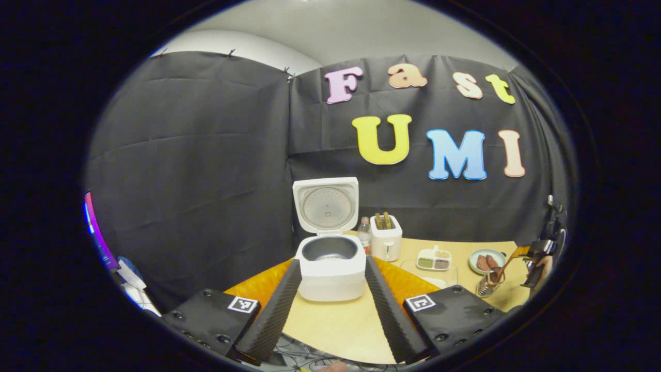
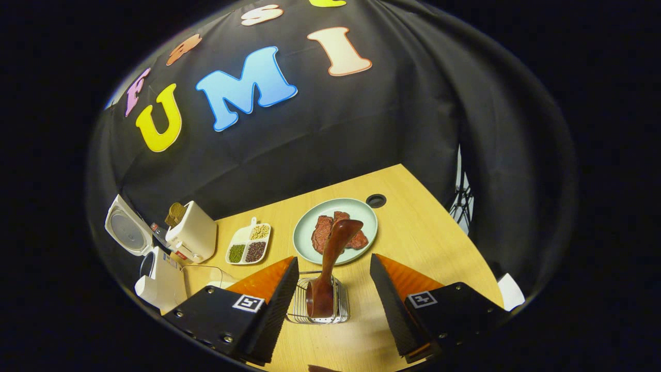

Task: Close the left gripper, press the button to open the rice cooker; take a wooden spoon from the chopstick holder with the right hand, scoop a spoonful of rice and pour it into the rice cooker, then put the wooden spoon back into the chopstick holder.

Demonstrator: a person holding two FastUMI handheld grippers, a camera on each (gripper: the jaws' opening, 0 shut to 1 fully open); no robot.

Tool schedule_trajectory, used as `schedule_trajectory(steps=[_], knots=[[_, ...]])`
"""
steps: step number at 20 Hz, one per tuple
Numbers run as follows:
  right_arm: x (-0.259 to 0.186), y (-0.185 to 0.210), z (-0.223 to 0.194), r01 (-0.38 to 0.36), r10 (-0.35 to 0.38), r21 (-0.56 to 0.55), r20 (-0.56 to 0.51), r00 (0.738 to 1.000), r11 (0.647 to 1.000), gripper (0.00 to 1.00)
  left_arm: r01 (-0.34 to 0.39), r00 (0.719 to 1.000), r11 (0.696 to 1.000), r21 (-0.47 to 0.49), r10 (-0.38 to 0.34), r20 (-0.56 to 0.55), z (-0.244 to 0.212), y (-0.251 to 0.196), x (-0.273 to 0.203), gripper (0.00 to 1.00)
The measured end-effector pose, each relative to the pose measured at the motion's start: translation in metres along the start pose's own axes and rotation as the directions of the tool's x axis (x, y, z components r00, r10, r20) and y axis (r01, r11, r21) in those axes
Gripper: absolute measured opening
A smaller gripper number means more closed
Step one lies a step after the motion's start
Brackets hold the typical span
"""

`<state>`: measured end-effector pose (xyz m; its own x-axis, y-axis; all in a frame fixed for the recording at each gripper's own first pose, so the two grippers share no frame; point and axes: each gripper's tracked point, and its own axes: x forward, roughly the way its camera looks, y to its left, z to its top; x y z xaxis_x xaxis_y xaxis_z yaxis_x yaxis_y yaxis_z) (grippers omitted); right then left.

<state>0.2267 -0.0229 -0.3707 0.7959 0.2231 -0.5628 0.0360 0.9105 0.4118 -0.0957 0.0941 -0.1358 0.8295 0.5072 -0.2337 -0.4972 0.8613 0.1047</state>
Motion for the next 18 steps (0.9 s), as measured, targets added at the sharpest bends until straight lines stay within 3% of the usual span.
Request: schedule_trajectory(steps=[4,5,6,8,10,11,12,14,18], knots=[[0.031,0.0,0.001,-0.021,0.024,0.082,-0.035,0.999,0.996,0.86,0.037,0.999,0.999,-0.005,-0.037,-0.012,0.006,-0.015,-0.015,0.89],[0.045,-0.007,-0.001,0.013,-0.01,0.109,-0.035,0.999,0.994,0.79,0.034,0.999,0.999,-0.004,-0.034,-0.02,0.003,-0.016,-0.018,0.88],[0.046,-0.004,0.002,0.01,-0.006,0.136,-0.031,0.999,0.991,0.53,0.03,0.999,1.0,0.003,-0.03,-0.029,0.002,-0.015,-0.021,0.89],[0.054,0.0,0.001,-0.01,0.017,0.176,-0.04,0.999,0.984,0.49,0.023,0.999,1.0,0.019,-0.023,-0.039,0.0,-0.014,-0.027,0.9],[0.053,-0.007,0.0,0.018,-0.007,0.19,-0.056,0.998,0.982,0.49,0.023,0.999,0.999,0.031,-0.022,-0.037,-0.002,-0.016,-0.031,0.91],[0.072,-0.004,-0.012,0.022,-0.009,0.205,-0.061,0.998,0.979,0.39,0.022,0.999,0.999,0.036,-0.02,-0.039,-0.002,-0.016,-0.033,0.9],[0.06,-0.004,-0.001,0.02,-0.005,0.222,-0.068,0.998,0.975,0.29,0.022,0.999,0.999,0.036,-0.02,-0.04,-0.002,-0.016,-0.034,0.9],[0.06,-0.002,-0.005,0.023,-0.002,0.242,-0.088,0.996,0.97,0.28,0.017,0.999,0.999,0.027,-0.016,-0.039,-0.002,-0.017,-0.037,0.91],[0.057,0.002,-0.004,0.02,0.006,0.263,-0.096,0.995,0.965,0.16,-0.005,0.999,1.0,0.025,0.006,-0.047,-0.004,-0.007,-0.036,0.91]])
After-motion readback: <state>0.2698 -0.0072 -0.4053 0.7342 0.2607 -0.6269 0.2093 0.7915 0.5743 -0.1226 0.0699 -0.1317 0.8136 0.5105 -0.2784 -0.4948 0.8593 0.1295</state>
